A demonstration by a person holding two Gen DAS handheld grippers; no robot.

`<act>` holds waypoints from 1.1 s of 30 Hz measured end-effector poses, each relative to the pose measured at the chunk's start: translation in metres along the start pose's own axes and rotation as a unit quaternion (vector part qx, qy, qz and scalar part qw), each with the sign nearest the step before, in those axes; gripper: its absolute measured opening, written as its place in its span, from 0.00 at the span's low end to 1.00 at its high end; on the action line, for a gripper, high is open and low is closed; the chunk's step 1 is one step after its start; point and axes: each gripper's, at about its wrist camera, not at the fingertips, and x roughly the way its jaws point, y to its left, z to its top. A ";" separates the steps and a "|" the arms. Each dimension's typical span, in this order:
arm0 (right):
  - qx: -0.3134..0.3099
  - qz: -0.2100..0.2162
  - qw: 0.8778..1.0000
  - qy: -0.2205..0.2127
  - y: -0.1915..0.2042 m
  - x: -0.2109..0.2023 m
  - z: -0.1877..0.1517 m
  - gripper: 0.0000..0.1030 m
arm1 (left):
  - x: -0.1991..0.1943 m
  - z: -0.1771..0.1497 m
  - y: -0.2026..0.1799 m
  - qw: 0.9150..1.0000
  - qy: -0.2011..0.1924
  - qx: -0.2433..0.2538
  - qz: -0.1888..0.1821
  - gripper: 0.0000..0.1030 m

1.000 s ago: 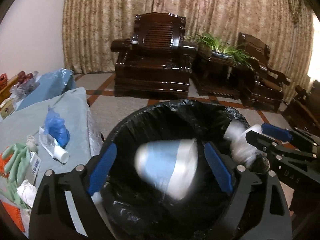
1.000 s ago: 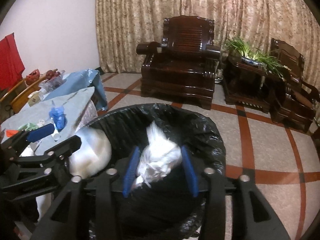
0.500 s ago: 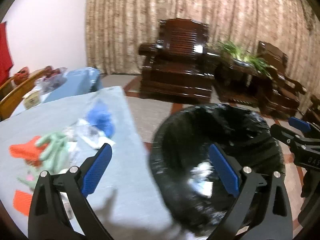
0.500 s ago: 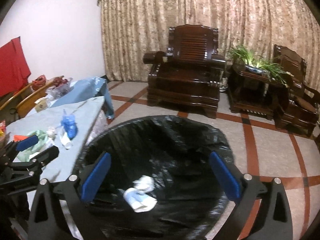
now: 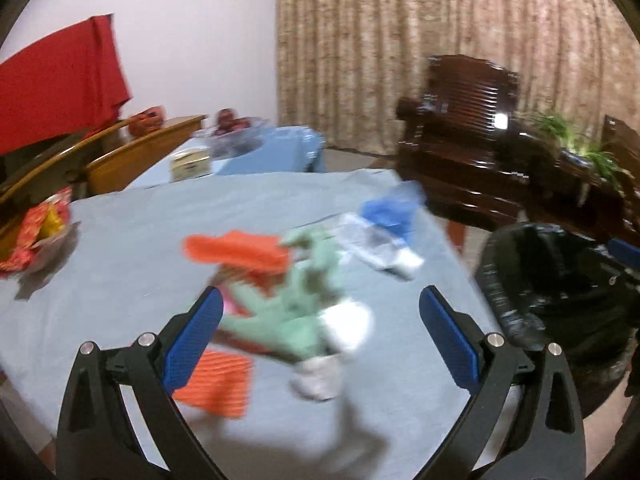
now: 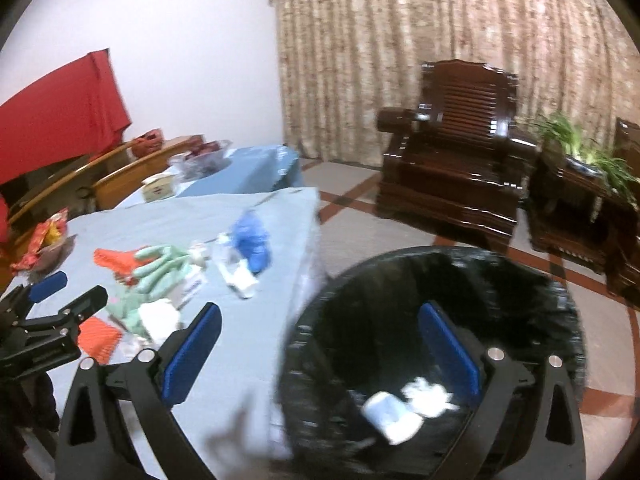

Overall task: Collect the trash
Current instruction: 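Grasp the orange foam net sleeve with the left gripper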

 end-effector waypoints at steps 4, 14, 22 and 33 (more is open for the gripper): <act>-0.017 0.025 1.000 0.000 0.033 0.013 -0.002 0.94 | 0.001 -0.013 0.036 0.999 0.012 -0.014 0.038 0.93; -0.062 0.054 0.996 0.026 0.089 0.048 -0.024 0.94 | 0.019 -0.048 0.089 0.994 0.060 -0.043 0.085 0.93; -0.080 0.057 0.994 0.045 0.106 0.067 -0.041 0.94 | 0.046 -0.072 0.096 0.990 0.102 -0.050 0.090 0.93; -0.091 0.057 0.992 0.059 0.111 0.080 -0.050 0.94 | 0.076 -0.086 0.101 0.983 0.148 -0.079 0.071 0.92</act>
